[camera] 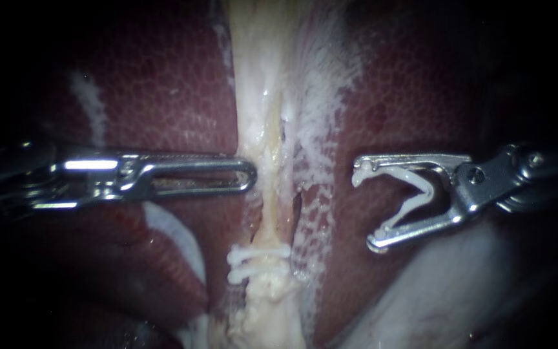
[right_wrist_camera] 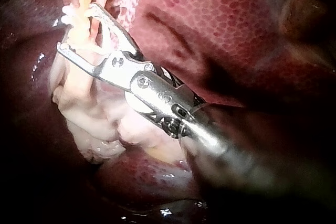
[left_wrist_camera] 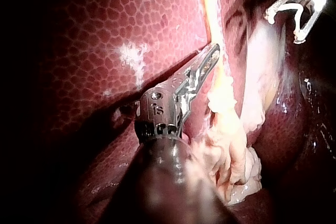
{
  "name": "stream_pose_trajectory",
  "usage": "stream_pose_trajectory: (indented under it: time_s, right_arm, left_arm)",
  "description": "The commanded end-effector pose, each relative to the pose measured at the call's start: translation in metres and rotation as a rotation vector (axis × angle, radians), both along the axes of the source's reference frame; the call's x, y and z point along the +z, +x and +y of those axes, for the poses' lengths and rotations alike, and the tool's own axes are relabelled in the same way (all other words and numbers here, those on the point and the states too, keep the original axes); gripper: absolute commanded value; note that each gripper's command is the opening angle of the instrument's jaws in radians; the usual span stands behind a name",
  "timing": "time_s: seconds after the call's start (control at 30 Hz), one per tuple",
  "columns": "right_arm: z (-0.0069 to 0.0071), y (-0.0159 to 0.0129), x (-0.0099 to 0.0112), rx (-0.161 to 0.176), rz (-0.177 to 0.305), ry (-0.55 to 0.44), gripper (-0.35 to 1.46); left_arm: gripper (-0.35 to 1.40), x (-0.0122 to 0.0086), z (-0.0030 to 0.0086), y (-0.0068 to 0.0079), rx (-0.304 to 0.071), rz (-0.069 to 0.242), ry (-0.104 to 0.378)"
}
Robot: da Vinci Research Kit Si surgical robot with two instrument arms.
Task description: Clipping third clip left tube
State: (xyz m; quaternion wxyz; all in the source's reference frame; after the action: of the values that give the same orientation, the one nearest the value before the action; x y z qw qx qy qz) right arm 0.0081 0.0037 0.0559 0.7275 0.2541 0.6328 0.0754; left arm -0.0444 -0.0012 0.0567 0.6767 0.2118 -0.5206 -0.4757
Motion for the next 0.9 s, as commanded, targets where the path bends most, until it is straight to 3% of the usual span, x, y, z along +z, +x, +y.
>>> stream_pose_trajectory:
  time_s: [0.03, 0.67, 0.9]
  right_arm:
    - [0.0, 0.0, 0.0, 0.0, 0.0, 0.0, 0.6]
    - [-0.0003, 0.0003, 0.0003, 0.0, 0.0, -0.003, 0.6]
    - [-0.0016, 0.0016, 0.0017, 0.004, -0.009, 0.033, 0.6]
  left_arm:
    - [-0.35, 0.0, 0.0, 0.0, 0.0, 0.0, 0.0]
    - [-0.35, -0.0011, 0.0002, 0.0005, 0.001, -0.002, 0.005]
    - [-0.35, -0.0027, 0.0007, 0.0014, 0.0, -0.004, 0.012]
